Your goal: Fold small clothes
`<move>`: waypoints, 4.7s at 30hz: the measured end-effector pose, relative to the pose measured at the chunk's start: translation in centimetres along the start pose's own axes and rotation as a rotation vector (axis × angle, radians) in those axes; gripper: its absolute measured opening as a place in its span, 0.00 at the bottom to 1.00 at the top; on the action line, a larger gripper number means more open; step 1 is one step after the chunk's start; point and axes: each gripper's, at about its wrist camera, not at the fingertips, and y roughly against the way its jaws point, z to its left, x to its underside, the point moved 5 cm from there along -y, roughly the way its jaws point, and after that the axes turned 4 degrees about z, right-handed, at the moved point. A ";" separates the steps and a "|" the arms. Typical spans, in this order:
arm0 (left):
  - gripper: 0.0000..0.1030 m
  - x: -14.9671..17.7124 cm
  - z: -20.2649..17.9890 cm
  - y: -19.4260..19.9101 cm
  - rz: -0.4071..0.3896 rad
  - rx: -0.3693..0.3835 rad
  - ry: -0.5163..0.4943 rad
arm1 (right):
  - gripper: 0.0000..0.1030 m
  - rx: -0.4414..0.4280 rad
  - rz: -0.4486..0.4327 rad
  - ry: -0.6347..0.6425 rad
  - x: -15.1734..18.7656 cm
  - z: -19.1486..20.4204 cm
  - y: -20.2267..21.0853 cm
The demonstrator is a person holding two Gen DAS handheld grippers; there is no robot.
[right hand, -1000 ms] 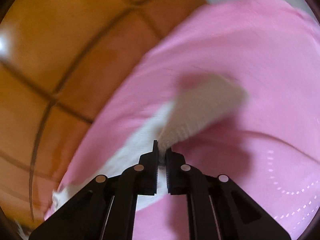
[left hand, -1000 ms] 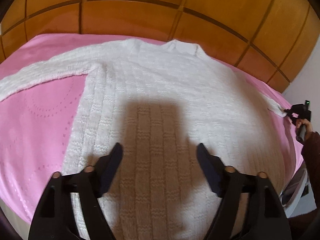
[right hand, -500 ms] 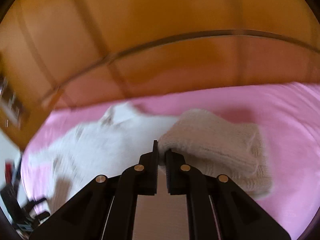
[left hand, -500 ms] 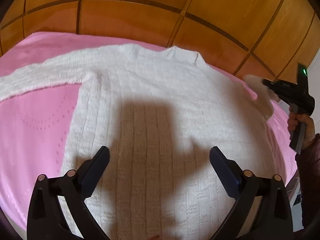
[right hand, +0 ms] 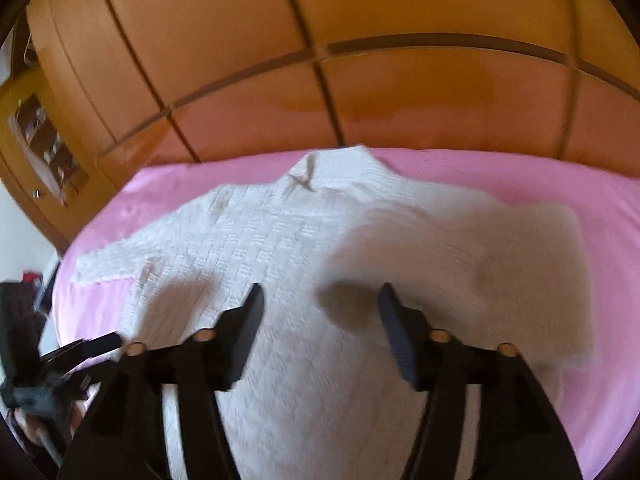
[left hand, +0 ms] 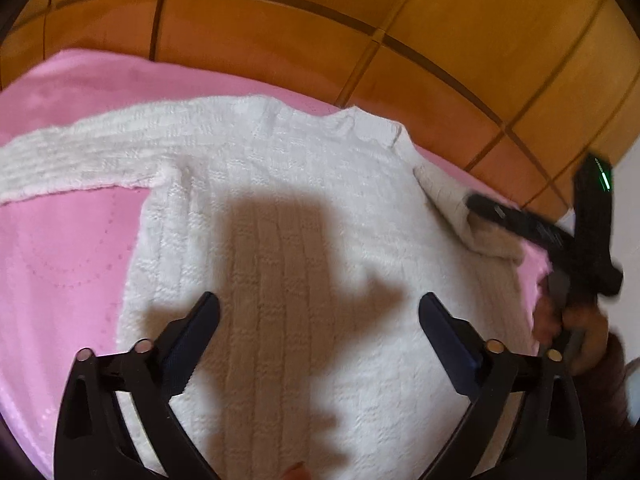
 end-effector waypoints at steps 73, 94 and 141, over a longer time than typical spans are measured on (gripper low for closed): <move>0.13 -7.3 8.6 -3.6 -0.078 -0.026 0.278 | 0.98 0.362 0.000 -0.100 2.1 -6.1 -4.8; 0.65 -0.3 38.5 15.4 -0.472 -0.004 0.991 | 0.98 0.450 0.019 -0.054 2.1 -5.3 -5.1; 0.40 -1.5 7.6 0.1 -0.153 -0.054 0.049 | 0.56 -0.170 0.080 -0.080 -1.5 6.2 -5.7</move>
